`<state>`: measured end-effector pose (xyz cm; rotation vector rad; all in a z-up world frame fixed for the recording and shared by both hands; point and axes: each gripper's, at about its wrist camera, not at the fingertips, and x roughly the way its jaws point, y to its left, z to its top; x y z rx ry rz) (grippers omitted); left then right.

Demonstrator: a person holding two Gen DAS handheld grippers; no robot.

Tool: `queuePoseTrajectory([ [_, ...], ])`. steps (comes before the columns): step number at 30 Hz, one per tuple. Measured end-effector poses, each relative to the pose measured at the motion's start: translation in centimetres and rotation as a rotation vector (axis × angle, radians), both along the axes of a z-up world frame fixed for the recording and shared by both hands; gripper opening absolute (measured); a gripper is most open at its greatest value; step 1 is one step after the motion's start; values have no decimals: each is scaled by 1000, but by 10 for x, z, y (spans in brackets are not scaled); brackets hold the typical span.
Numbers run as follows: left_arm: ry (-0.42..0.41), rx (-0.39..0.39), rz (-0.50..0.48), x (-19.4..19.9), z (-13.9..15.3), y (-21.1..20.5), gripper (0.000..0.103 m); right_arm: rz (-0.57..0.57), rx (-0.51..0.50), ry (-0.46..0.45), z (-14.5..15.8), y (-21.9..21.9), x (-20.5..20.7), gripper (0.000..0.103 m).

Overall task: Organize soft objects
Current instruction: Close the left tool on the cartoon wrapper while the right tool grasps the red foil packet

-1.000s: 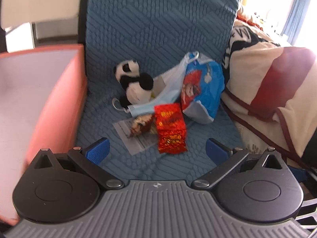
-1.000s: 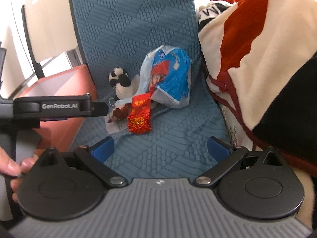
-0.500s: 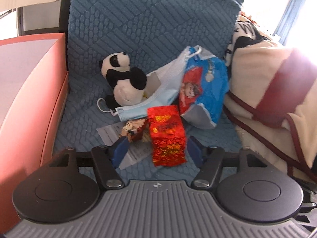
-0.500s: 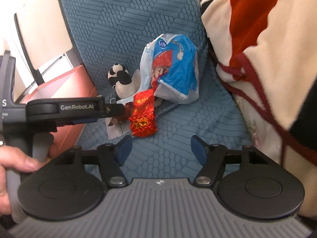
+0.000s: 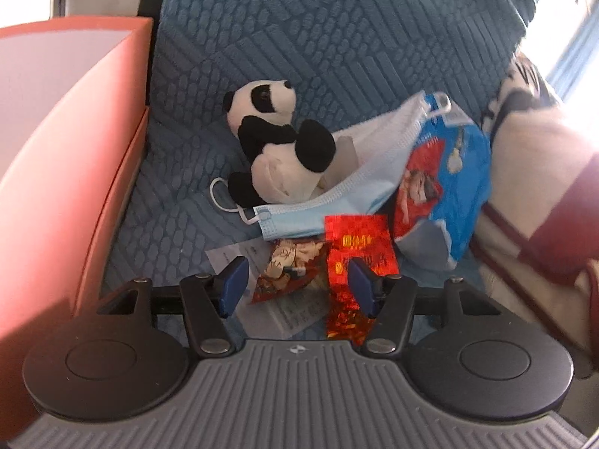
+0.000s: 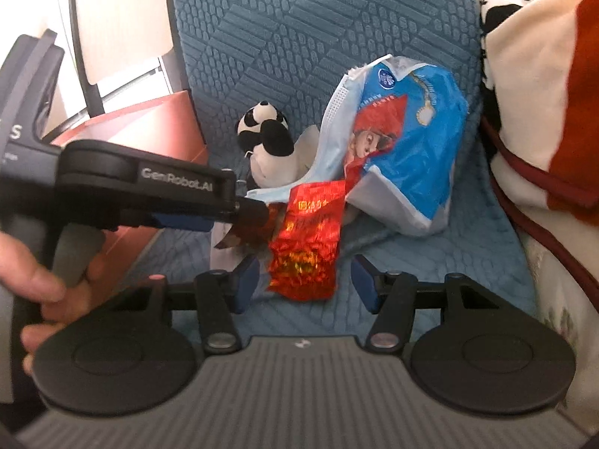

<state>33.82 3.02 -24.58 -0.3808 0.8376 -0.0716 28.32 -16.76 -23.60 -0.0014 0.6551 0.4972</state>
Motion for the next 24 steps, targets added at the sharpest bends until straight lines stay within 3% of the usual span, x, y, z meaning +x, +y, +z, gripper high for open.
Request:
queuePoseTrajectory([
  [7,-5,-29,-5,7,-4,1,63,15,-1,65,-11,8,23,60],
  [10,7,-40,9,9,-8,3,59,13,0,71,-14,11,27,64],
  [12,12,-56,29,10,-12,6,50,17,-3,70,-14,14,31,68],
  [16,42,-111,38,14,-20,10,45,14,2,91,-16,17,39,68],
  [23,50,-116,25,17,-24,9,41,-1,-29,111,-22,26,47,67],
  [24,49,-114,20,17,-25,8,40,-1,-30,115,-23,26,47,63],
])
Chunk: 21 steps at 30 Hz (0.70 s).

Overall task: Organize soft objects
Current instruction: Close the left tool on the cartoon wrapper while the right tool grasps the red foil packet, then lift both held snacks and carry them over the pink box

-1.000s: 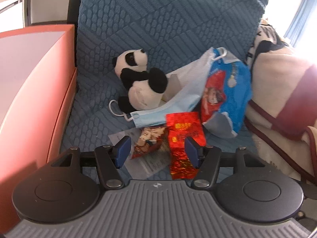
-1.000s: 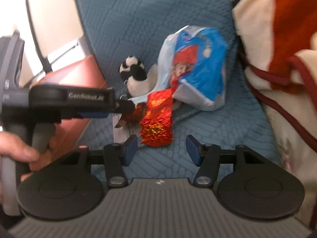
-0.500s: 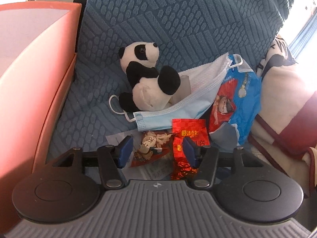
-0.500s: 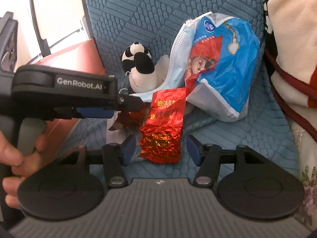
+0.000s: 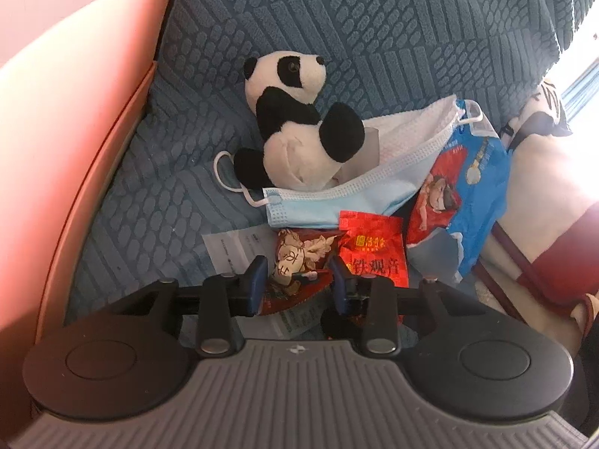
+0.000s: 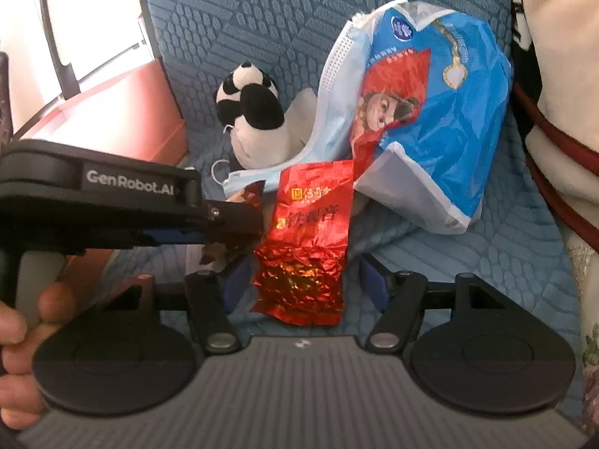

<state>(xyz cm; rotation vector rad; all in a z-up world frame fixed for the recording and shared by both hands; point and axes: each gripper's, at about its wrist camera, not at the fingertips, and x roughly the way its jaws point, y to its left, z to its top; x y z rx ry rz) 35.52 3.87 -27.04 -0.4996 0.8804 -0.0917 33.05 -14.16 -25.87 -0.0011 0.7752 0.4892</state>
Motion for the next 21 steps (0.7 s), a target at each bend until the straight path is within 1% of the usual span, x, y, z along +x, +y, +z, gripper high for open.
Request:
queuePoseTrajectory([
  [1,-4,6,-3,-1,0,0,39,-2,-3,0,0,0,0,58],
  [2,-8,12,-5,-2,0,-1,38,2,-5,-3,0,1,0,57],
  [3,-11,16,-5,-2,1,-1,36,6,-5,-4,0,2,-1,57],
  [6,-16,25,1,-5,3,1,35,3,-13,-6,3,3,-5,56],
  [11,-22,36,16,-13,7,3,33,-11,8,-32,13,-1,-13,56],
  [13,-30,32,21,-18,9,3,33,-19,16,-28,17,-3,-19,56],
  [18,-41,40,24,-32,15,1,32,-30,-19,-32,19,-5,-35,55],
  [21,-44,42,23,-42,18,1,32,-51,-22,-33,22,-11,-45,55],
])
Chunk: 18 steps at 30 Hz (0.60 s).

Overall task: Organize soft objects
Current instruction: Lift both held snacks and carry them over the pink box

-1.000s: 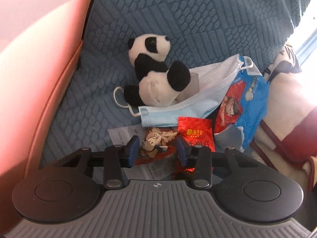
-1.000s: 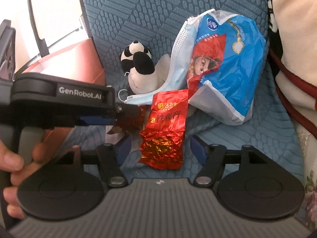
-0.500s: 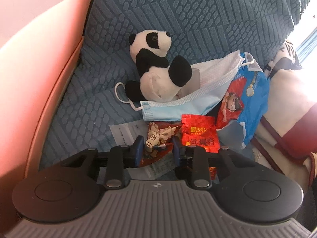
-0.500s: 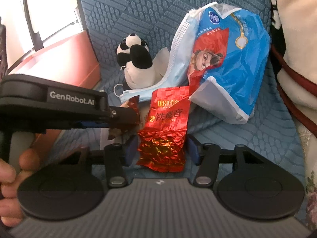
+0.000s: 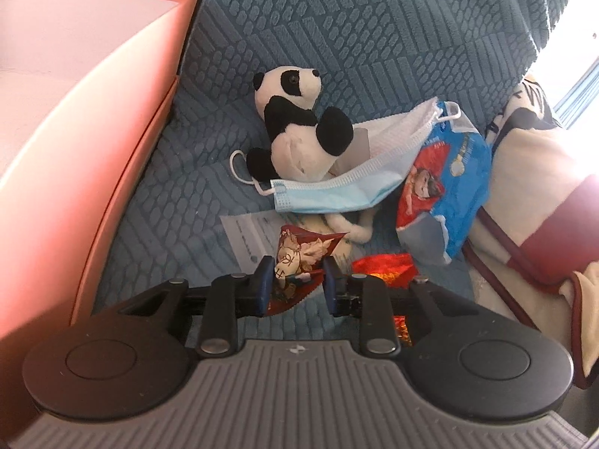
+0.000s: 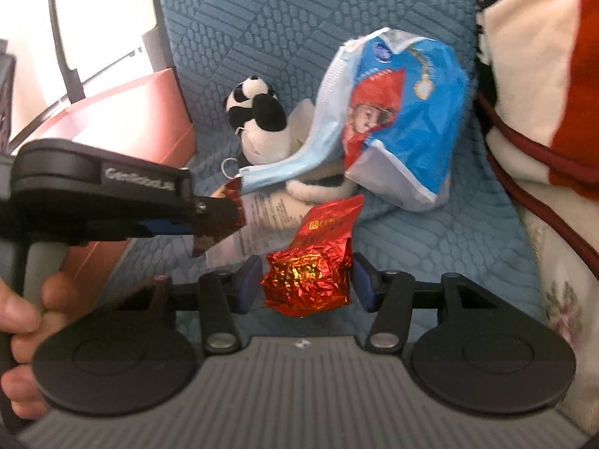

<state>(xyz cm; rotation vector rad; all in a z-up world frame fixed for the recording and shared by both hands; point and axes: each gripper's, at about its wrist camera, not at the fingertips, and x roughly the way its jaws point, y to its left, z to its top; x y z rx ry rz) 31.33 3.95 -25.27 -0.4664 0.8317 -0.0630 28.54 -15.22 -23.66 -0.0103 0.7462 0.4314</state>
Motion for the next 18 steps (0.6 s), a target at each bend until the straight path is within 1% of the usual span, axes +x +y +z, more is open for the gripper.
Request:
queuePoseTrajectory([
  [6,-2,19,-31,-20,3,-7,31,-42,8,20,5,-14,-15,54],
  [11,-8,51,-42,-37,6,-12,31,-70,16,26,12,-23,-29,54],
  [13,-13,60,-44,-43,9,-12,31,-78,15,21,15,-25,-35,54],
  [15,-15,51,-48,-49,12,-11,31,-80,17,12,18,-25,-41,54],
  [18,-27,66,-59,-60,18,-11,31,-83,28,6,23,-27,-52,54],
])
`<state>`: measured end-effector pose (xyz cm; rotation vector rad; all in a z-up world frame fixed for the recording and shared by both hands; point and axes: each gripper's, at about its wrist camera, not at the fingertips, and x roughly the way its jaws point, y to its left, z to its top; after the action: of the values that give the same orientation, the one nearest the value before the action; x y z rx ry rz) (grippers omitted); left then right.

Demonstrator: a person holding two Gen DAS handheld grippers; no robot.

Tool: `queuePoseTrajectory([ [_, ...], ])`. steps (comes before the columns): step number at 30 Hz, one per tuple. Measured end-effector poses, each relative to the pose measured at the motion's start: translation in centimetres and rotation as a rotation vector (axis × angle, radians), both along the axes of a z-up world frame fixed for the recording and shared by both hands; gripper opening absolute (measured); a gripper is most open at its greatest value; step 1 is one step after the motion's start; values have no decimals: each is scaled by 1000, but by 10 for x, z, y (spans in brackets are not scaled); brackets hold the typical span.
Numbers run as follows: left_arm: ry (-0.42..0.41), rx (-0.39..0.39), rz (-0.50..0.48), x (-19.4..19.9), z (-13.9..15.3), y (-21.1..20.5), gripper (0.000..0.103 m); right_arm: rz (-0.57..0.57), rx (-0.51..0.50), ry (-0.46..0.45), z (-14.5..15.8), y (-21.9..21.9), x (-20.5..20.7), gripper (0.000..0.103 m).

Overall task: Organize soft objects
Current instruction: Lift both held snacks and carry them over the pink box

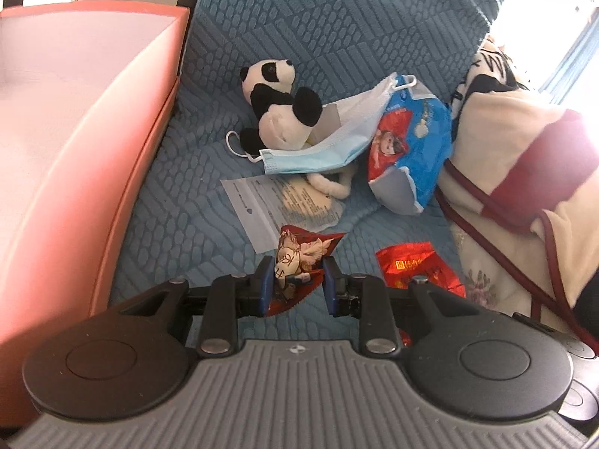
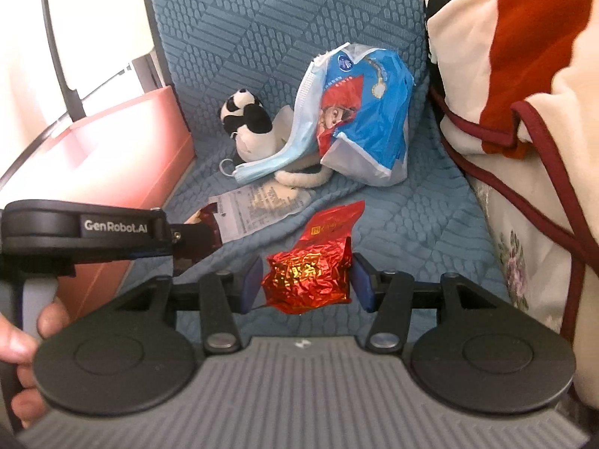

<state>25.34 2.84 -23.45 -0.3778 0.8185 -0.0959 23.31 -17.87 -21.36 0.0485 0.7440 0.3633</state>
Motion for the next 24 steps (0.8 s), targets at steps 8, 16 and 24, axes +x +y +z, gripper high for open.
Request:
queuePoseTrajectory([
  [8,-36,-15,-40,-27,18,0,31,-21,32,5,11,-7,-28,54],
  [16,-38,-53,-7,-55,41,10,31,-17,64,-13,35,-8,-50,54],
  [24,-65,-69,25,-83,72,20,31,-2,102,-23,64,-7,-65,54],
])
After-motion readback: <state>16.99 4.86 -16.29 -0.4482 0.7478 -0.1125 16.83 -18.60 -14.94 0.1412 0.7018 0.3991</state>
